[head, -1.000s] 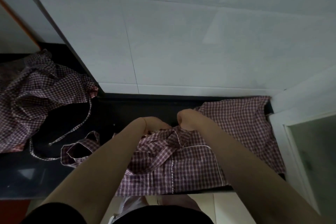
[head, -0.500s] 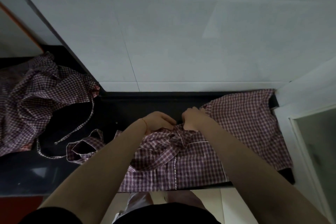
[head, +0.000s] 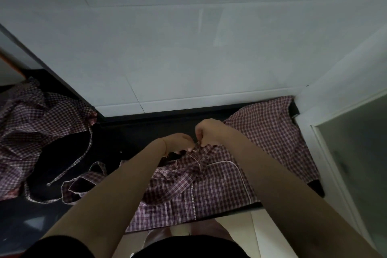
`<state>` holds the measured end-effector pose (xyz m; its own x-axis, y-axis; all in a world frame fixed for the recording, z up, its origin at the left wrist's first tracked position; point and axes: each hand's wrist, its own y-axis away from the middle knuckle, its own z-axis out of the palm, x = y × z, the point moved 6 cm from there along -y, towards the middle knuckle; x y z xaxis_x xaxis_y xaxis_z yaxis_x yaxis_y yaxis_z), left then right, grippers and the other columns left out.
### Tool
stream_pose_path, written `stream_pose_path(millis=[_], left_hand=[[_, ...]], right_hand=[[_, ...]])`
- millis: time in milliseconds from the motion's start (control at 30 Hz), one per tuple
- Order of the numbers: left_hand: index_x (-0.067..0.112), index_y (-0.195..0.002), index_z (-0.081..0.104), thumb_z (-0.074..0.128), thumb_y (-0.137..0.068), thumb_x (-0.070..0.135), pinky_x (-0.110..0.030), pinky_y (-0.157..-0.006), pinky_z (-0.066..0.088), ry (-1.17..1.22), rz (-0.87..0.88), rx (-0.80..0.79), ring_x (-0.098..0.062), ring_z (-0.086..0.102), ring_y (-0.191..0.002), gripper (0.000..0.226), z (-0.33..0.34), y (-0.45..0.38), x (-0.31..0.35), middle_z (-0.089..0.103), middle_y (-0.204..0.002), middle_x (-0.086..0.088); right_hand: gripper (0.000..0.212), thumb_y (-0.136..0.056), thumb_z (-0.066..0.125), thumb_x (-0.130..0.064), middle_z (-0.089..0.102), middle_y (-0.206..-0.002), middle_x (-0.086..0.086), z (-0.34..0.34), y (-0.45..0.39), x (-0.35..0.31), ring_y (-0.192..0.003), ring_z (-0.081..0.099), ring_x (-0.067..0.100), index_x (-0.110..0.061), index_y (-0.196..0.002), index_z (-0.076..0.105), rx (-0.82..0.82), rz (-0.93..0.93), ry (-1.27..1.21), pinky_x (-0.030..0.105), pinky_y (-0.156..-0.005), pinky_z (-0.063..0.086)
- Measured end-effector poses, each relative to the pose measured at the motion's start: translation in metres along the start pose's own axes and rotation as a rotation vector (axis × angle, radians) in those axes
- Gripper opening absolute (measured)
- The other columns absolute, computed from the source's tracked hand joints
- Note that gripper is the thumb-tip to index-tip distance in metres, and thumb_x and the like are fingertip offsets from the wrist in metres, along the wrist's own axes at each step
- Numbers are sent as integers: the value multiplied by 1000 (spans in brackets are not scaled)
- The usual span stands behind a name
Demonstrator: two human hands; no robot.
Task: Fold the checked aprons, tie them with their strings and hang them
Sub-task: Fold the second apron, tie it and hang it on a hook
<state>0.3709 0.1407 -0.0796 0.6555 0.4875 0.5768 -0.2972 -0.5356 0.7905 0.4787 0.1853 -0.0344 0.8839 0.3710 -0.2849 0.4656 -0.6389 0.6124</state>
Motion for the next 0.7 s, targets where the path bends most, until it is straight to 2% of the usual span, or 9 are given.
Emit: stream_pose_path(millis=[100,200,300,333,400,500,600,633,700], left_hand=[[12,-114,67,53,-92,32,-39,-101,45,-183,-61,3,-22,55,-111,33,-4,4,-4,60,-119,-7],[9,-110,68,53,-90,36,-37,-96,44,-321,-55,18,-22,56,-106,36,-6,14,-3,61,-112,-7],[12,-73,61,63,-88,22,-31,-76,47,-55,101,129,-16,54,-78,18,-14,16,3,56,-79,-3],[16,-61,52,67,-87,16,-28,-66,43,82,138,170,-13,48,-65,30,-19,18,4,49,-67,1],[21,-53,40,73,-84,17,-25,-58,35,222,169,204,-9,38,-53,46,-23,18,3,38,-55,6],[14,-57,58,75,-83,36,-28,-63,48,173,116,202,-9,52,-58,38,-25,23,2,54,-60,-1],[5,-87,75,66,-86,45,-37,-90,55,-84,5,243,-21,66,-89,42,-47,31,-6,71,-91,-12],[7,-88,75,62,-87,48,-38,-89,53,-267,-26,254,-22,64,-90,44,-54,35,-5,70,-92,-10],[13,-70,64,60,-86,51,-34,-79,48,-631,-104,250,-20,58,-77,41,-69,46,-1,60,-77,-3]], right_hand=[[13,-85,72,-21,63,-99,-4,-1,0,1,-99,55,18,-21,-97,69,12,67,50,49,-110,27],[10,-87,68,-20,62,-93,-4,-1,2,0,-90,53,16,-18,-97,68,63,90,109,51,-111,23],[7,-90,61,-11,65,-95,0,-5,2,0,-94,58,21,-16,-93,65,111,103,194,53,-112,23],[8,-90,60,-10,64,-93,0,-7,2,0,-95,58,22,-16,-90,64,122,103,213,53,-112,21],[13,-91,57,-8,58,-86,-1,-9,3,-1,-90,56,21,-18,-84,59,113,107,258,51,-113,19],[15,-91,54,-6,58,-88,-2,-8,4,6,-92,56,21,-20,-86,58,92,154,348,49,-115,18],[13,-91,55,-8,57,-89,-2,-4,1,13,-101,58,22,-19,-85,55,77,187,358,51,-116,16],[16,-92,55,-9,54,-84,-3,-1,1,15,-100,59,22,-20,-81,53,55,207,353,52,-117,16],[13,-92,55,-8,53,-80,-2,3,-2,14,-97,60,23,-19,-85,55,21,234,369,52,-117,17]])
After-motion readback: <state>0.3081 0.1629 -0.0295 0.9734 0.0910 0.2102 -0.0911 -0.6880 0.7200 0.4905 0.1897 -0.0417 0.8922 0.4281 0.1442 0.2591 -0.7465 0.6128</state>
